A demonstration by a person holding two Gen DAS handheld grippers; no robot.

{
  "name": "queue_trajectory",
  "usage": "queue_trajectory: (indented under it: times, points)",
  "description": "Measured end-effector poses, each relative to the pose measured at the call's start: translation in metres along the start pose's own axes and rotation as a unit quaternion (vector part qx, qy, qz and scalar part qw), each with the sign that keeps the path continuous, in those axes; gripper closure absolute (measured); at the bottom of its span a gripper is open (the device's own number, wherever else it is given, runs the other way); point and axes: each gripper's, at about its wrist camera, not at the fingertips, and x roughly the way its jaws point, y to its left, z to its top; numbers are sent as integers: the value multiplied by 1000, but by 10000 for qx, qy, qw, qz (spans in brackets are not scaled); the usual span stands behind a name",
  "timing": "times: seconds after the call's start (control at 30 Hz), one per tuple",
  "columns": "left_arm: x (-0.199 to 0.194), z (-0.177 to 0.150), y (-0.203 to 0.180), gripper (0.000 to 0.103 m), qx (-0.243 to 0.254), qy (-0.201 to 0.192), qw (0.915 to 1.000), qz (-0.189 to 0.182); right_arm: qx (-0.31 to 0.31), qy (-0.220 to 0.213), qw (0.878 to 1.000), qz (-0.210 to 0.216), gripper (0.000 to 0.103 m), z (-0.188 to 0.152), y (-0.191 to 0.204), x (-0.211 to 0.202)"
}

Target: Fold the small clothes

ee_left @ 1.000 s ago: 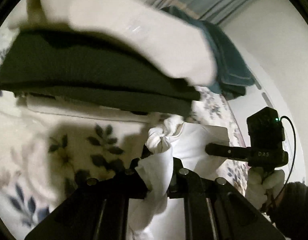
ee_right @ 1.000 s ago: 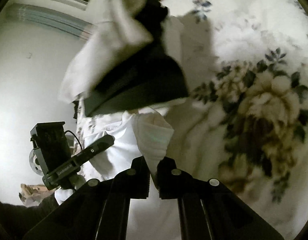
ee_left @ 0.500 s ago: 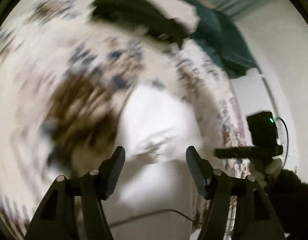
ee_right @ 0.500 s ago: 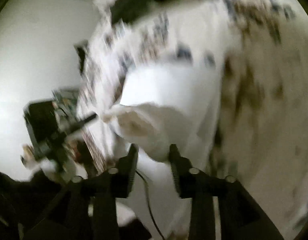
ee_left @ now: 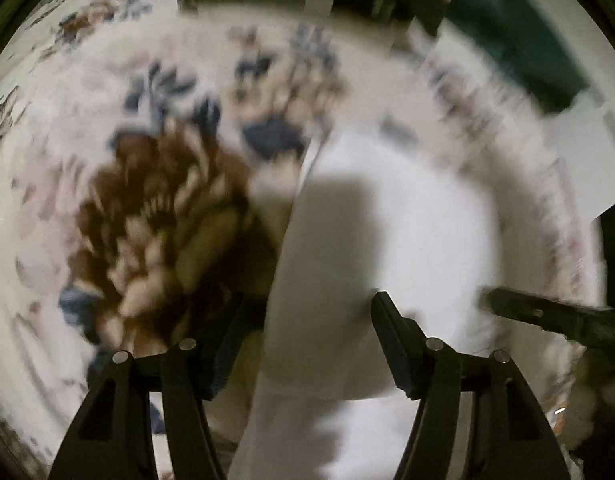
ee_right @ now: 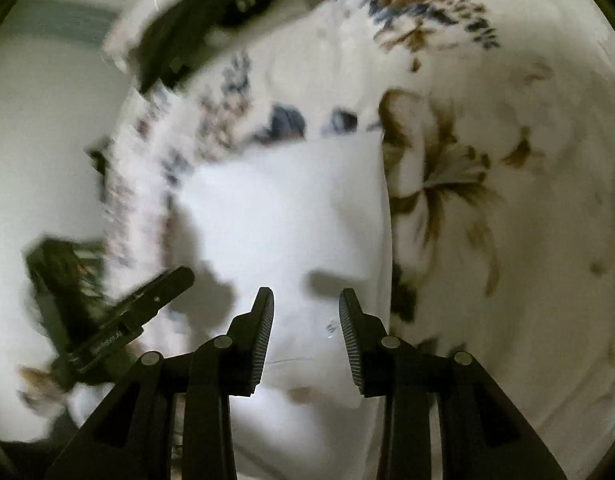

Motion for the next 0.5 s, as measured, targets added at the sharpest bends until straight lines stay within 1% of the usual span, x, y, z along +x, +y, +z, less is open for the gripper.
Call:
queue_trajectory:
  times: [0.07,0.13,0.2,0.23,0.3,0.33,0.37,0.4,0.47,0.5]
  points:
    - [2,-16,2,42,7,108,9999,14,-364,245,9980,-454,67,-11,14,14]
    - [0,-35,5,42,-7,237,9997,5,-663,406,9935,-830,67,-34,19,23]
    - [-11,-54,12,42,-98,330,9994,-39,-749,388,9916,-981,67,-49,18,21]
    - [-19,-63,17,42,-201,380,9990,-93,-644,415,9927,-932,67,-53,14,18]
    - [-43,-80,28,42,-411,361,9981,-271,-111,553,9974,-446,67,-63,-2,7]
    - [-55,-89,35,42,-494,353,9976,-341,242,586,9979,-160,67,-73,-14,-3]
    - [-67,-99,43,42,-573,336,9970,-388,444,643,9969,9,67,-81,-21,-9]
    - [-80,-110,52,42,-668,323,9962,-451,667,764,9946,222,67,-93,-30,-15]
    - [-96,-133,70,42,-788,436,9947,-500,1025,992,9880,596,67,-120,-45,-18]
    - [-98,-146,77,37,-814,527,9939,-521,1206,1125,9831,796,66,-137,-51,-17]
